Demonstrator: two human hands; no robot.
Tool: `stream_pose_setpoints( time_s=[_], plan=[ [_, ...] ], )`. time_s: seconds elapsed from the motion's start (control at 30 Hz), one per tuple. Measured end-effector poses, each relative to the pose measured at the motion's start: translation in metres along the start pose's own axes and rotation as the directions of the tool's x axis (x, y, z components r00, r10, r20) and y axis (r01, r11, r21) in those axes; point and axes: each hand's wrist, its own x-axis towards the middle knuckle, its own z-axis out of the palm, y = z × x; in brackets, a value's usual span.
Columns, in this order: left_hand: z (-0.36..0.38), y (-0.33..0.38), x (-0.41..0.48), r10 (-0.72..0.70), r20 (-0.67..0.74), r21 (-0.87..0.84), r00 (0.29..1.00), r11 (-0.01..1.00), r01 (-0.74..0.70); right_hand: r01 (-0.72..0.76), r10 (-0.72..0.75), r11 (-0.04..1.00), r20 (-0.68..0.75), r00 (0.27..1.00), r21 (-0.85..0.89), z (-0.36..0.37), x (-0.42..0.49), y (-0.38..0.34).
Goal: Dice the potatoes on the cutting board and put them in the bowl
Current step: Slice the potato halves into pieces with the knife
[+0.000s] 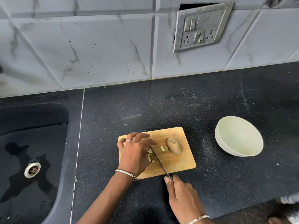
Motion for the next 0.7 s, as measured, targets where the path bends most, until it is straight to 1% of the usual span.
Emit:
stream_pose_setpoints(
  time_s=[0.07,0.13,0.23,0.4,0.5,0.57,0.63,0.7],
  plan=[
    [-0.002,0.003,0.000,0.110,0.112,0.076,0.988,0.990,-0.119,-0.003,0.003,1.000,-0.024,1.000,-0.010,-0.002,-0.002,0.000],
    [-0.003,0.005,0.001,0.134,0.162,0.127,0.978,0.980,-0.156,-0.020,0.017,0.998,-0.062,0.998,-0.053,-0.006,-0.003,0.000],
    [-0.002,0.006,0.003,0.104,0.122,0.161,0.987,0.979,-0.123,-0.045,0.027,0.988,-0.117,0.993,-0.147,-0.010,-0.004,0.000],
    [0.001,0.002,0.007,0.031,0.005,0.100,1.000,0.994,-0.031,-0.095,0.050,0.970,-0.197,0.979,-0.226,-0.010,-0.001,0.005],
    [0.002,-0.001,0.007,0.009,-0.013,0.084,1.000,0.996,-0.008,-0.084,0.046,0.974,-0.183,0.982,-0.209,-0.007,0.001,0.008],
    [0.003,-0.001,0.008,0.002,-0.022,0.055,1.000,0.998,-0.001,-0.049,0.021,0.981,-0.148,0.989,-0.188,-0.004,0.000,0.006],
    [0.003,0.001,0.009,0.000,-0.037,0.038,0.999,0.999,0.001,-0.002,-0.014,0.990,-0.111,0.994,-0.143,-0.001,-0.003,0.003],
    [0.003,0.005,0.010,-0.003,-0.062,0.019,0.998,1.000,0.004,0.009,-0.020,0.994,-0.103,0.995,-0.106,-0.001,-0.006,0.001]
  ],
)
